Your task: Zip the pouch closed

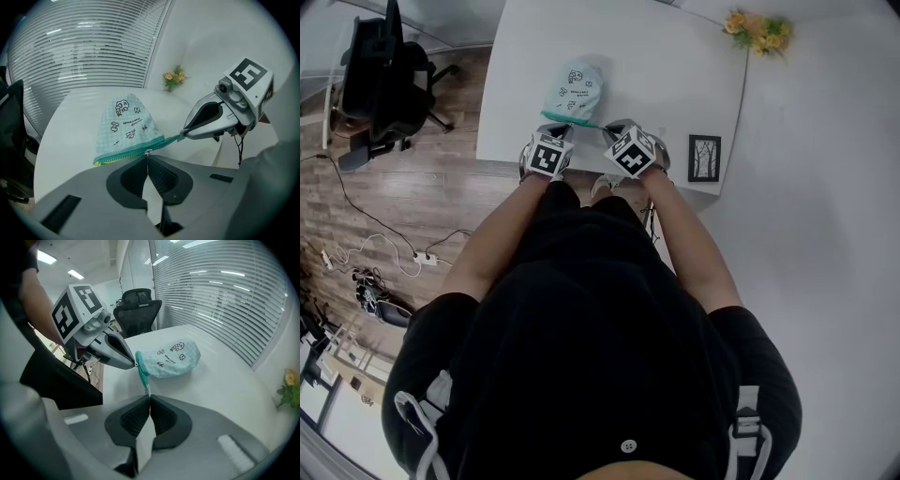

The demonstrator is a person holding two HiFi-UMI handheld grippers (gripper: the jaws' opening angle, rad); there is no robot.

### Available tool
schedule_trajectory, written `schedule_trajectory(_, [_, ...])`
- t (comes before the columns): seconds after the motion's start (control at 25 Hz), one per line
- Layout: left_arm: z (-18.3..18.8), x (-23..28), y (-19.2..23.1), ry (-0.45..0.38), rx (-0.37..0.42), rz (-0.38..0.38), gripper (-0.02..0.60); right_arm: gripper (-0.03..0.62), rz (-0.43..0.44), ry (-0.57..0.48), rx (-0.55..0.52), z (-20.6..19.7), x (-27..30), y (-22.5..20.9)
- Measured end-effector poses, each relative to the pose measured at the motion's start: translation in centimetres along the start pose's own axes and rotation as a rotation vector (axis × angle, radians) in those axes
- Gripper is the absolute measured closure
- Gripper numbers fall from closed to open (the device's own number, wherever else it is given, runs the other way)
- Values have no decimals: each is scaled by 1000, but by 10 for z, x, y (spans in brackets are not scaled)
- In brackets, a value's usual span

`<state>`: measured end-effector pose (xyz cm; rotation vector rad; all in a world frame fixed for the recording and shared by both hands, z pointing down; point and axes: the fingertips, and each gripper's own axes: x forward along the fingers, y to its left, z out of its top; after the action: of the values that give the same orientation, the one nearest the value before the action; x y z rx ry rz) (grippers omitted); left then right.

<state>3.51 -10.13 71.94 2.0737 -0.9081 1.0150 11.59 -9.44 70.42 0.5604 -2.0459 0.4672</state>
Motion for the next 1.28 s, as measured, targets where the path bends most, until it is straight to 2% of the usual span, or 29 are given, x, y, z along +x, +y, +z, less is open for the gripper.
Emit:
schedule_trajectory(0.44, [7,6,-2,5,26,-6,571,582,-29,16,1,-9,-4,-10])
schedule_trajectory(1.28, [4,11,23,1,-16,47,571,582,-76,39,17,-23,-17,-31])
